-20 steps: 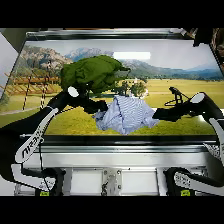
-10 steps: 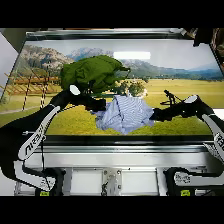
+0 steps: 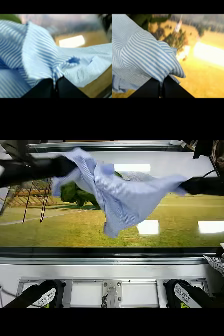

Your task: Fold the clothes and pants, and hang the long-sleeved shirts on hangers.

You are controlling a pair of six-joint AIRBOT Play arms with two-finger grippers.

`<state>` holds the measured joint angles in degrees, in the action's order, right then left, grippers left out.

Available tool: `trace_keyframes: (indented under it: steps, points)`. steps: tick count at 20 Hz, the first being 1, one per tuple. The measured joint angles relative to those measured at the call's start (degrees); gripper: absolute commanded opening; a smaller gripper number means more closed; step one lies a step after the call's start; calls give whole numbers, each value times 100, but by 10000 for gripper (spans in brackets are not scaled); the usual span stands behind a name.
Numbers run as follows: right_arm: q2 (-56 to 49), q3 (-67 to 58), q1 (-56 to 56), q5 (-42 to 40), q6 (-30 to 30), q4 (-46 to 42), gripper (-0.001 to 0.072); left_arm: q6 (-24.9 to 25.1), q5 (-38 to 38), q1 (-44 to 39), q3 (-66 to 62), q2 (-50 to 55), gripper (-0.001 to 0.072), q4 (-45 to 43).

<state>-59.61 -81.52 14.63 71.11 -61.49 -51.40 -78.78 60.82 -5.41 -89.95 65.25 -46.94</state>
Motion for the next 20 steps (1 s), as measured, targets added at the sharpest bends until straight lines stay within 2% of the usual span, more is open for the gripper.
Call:
trace_keyframes:
  steps: [5, 10, 13, 16, 20]
  points:
    - [1493, -501, 17, -597, -114, -7, 17, 0, -92, 127, -785, -1261, 12, 7]
    - [2227, -595, 17, -929, -286, -4, 17, -2, -485, 151, -962, -1906, 12, 9]
    - [2310, -605, 17, -981, -455, 2, 17, -4, -496, 155, -986, -1899, 12, 7]
    - [2059, -603, 17, -688, -566, -50, 17, -61, 20, 155, -870, -1513, 11, 4]
    - [1506, -229, 17, 234, -831, -944, 17, -343, 780, 155, 195, -870, 11, -238]
